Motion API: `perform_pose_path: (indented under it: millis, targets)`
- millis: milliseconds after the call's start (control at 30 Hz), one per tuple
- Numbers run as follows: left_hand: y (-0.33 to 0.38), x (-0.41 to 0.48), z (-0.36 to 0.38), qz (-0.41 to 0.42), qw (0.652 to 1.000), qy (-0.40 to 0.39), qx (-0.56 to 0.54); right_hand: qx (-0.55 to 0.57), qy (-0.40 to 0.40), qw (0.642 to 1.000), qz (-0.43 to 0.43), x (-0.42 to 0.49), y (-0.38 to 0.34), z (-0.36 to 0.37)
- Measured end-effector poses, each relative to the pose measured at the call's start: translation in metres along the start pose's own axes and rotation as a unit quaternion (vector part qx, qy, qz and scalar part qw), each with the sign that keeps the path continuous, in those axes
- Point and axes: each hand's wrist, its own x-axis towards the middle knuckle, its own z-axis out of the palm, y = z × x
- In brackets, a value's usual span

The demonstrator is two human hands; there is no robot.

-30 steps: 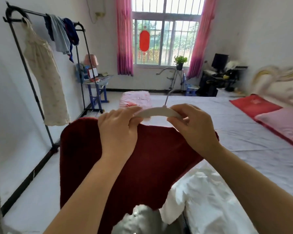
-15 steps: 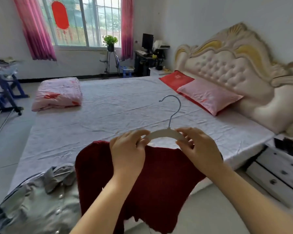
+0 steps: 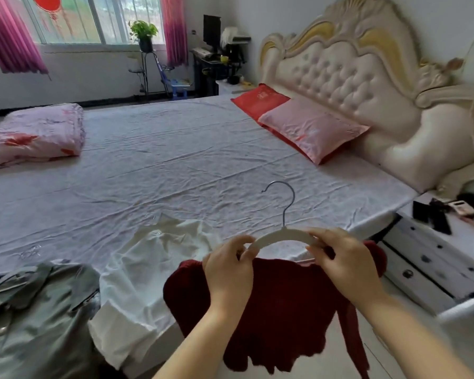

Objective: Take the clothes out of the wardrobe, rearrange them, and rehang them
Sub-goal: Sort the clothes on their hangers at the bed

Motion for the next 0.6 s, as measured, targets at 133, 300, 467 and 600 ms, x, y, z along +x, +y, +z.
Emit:
perform_pose_path:
  millis: [133, 300, 467, 600]
  targets:
    - [-0.001, 0.029, 0.053, -0.032, 0.999, -0.022, -0.024, -0.020, 0.000, 1.000, 0.011, 0.028, 0.048, 0.002]
    - [-0.012, 0.089, 0.119, -0.045, 0.997, -0.036, -0.046, -0.027, -0.013, 0.999, 0.028, 0.082, 0.111, 0.019]
    - [-0.023, 0.162, 0.174, -0.075, 0.995, -0.059, -0.035, -0.020, -0.033, 0.998, 0.042, 0.148, 0.164, 0.044]
    - [-0.029, 0.215, 0.204, -0.097, 0.992, -0.073, -0.027, -0.014, -0.044, 0.997, 0.053, 0.199, 0.199, 0.071]
